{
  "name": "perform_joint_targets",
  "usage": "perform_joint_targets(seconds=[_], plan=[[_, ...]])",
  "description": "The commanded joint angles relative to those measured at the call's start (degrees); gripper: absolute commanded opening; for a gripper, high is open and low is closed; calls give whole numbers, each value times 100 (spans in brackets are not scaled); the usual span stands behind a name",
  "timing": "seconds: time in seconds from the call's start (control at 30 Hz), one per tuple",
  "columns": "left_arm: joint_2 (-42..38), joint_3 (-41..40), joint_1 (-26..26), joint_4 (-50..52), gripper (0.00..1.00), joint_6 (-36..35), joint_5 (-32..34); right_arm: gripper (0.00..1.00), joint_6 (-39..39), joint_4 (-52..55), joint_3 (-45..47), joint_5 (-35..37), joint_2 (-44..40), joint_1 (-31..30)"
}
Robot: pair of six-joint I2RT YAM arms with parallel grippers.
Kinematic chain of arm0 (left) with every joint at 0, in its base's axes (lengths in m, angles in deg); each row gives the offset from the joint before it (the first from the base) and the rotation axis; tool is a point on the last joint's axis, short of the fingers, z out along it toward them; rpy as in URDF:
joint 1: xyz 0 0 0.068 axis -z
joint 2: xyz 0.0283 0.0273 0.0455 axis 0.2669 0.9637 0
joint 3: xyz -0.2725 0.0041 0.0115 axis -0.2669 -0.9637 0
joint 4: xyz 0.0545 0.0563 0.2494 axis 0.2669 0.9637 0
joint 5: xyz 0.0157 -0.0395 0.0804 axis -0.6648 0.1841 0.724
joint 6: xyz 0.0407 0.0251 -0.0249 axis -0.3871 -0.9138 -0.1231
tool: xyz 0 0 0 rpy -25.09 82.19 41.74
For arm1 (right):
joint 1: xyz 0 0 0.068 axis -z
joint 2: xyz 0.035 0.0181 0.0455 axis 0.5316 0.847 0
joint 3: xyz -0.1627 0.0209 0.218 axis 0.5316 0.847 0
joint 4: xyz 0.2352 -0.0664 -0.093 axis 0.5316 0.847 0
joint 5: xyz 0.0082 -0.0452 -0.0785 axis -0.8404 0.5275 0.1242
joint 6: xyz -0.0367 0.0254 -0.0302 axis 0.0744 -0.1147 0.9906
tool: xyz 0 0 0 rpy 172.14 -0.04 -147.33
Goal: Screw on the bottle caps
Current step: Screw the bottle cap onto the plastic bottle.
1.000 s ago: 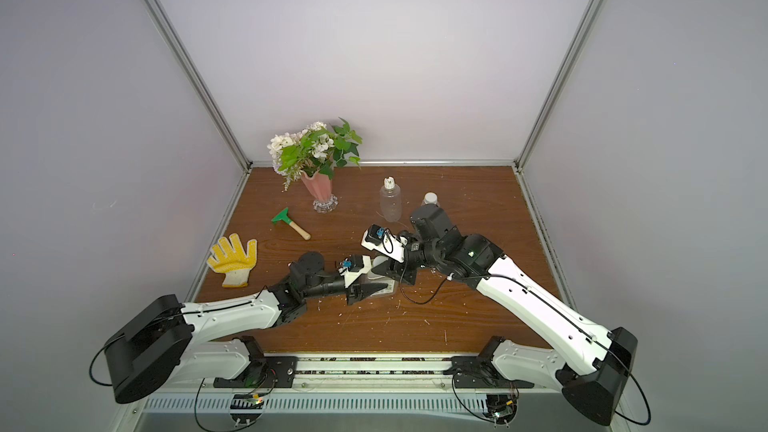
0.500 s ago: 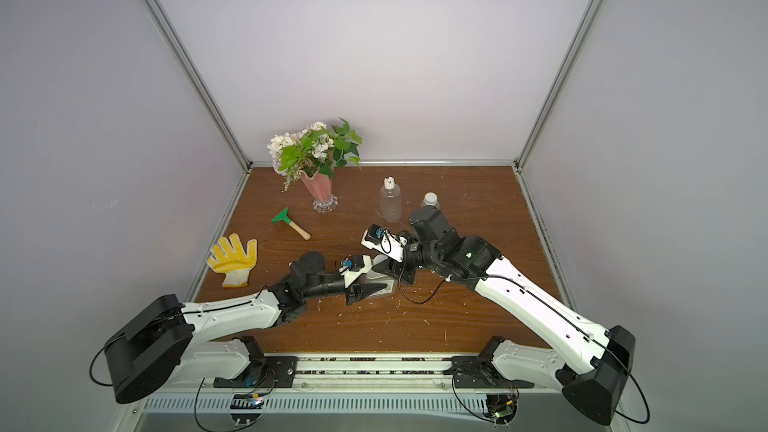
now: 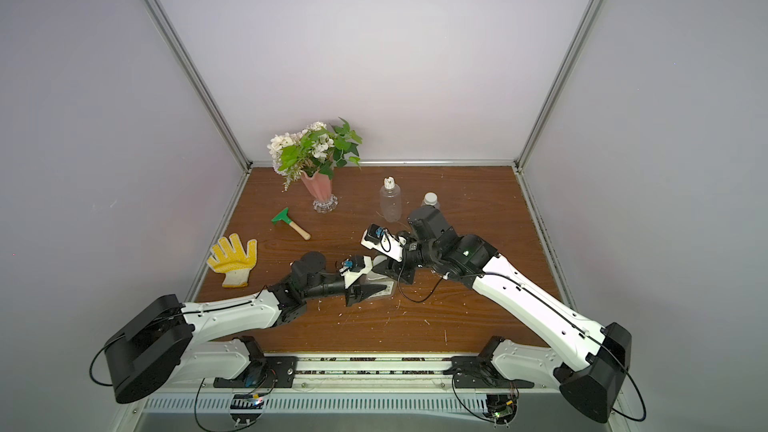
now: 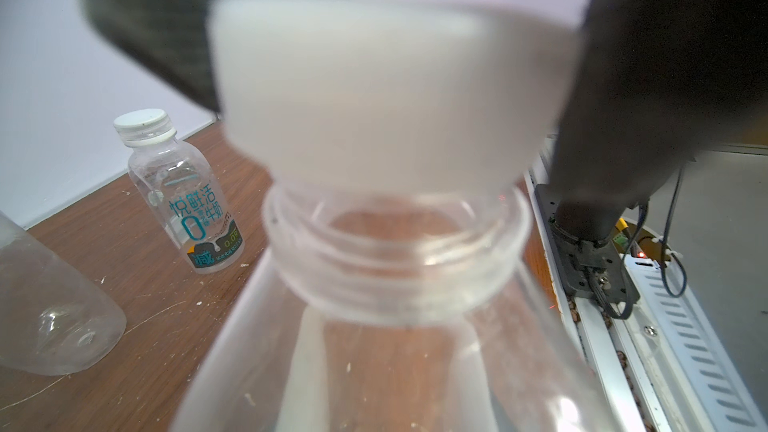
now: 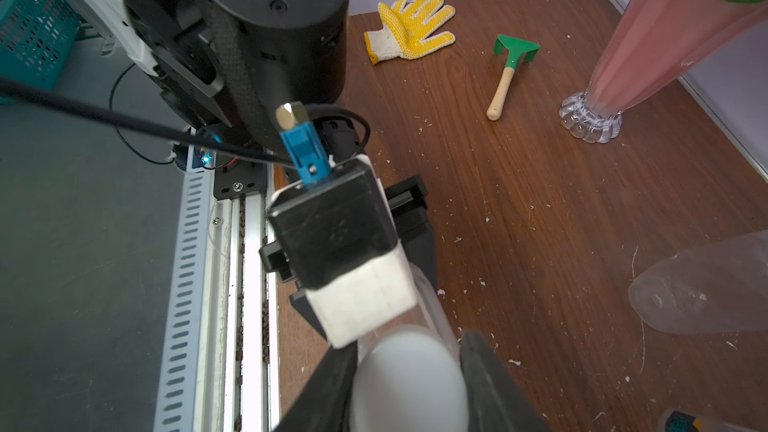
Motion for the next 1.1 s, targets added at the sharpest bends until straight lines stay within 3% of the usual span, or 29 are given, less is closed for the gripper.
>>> perform_joint_targets(seconds=[0.0, 1.07], plan=[[-35, 152, -17, -565, 46, 5, -102, 44, -10, 286, 53, -129, 40, 14], [131, 220, -14, -634, 45, 64, -131, 46, 130, 408, 120, -282, -186, 18]])
